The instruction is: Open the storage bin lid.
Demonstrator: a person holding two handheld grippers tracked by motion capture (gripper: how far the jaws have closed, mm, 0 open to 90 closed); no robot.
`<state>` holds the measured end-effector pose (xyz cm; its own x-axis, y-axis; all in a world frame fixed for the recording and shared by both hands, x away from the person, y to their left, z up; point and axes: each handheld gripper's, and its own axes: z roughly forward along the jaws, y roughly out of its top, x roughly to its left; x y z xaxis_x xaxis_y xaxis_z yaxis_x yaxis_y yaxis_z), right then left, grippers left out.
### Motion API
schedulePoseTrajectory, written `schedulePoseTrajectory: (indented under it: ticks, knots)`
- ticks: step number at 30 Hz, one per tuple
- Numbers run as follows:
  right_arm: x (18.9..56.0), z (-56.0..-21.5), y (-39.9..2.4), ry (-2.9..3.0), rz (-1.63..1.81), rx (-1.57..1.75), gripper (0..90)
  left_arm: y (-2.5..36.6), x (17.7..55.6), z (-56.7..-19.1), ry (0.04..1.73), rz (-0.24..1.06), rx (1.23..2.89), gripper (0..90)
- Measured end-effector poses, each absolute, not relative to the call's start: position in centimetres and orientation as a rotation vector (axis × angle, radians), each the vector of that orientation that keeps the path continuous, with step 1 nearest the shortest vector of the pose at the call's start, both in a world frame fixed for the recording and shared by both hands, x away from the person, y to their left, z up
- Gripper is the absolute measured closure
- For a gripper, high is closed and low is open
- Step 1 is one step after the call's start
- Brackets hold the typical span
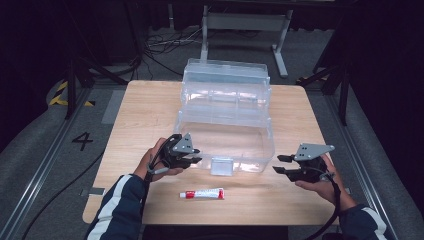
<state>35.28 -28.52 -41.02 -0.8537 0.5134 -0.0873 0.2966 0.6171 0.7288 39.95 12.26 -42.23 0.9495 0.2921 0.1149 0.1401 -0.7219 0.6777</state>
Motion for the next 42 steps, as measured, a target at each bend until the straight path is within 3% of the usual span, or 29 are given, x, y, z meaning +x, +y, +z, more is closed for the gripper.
schedulePoseTrajectory:
  ticks: [30, 42]
  knots:
    - [34.1, -43.1, -20.6, 2.804, 1.012, 0.37, 54.8, 11.5, 39.4, -42.1, 0.304, 0.299, 2.387, 70.3]
    - [34.0, -43.1, -15.8, 2.877, 0.969, 0.205, 53.5, 13.4, 38.6, -39.8, 0.389, 0.386, 2.303, 40.2]
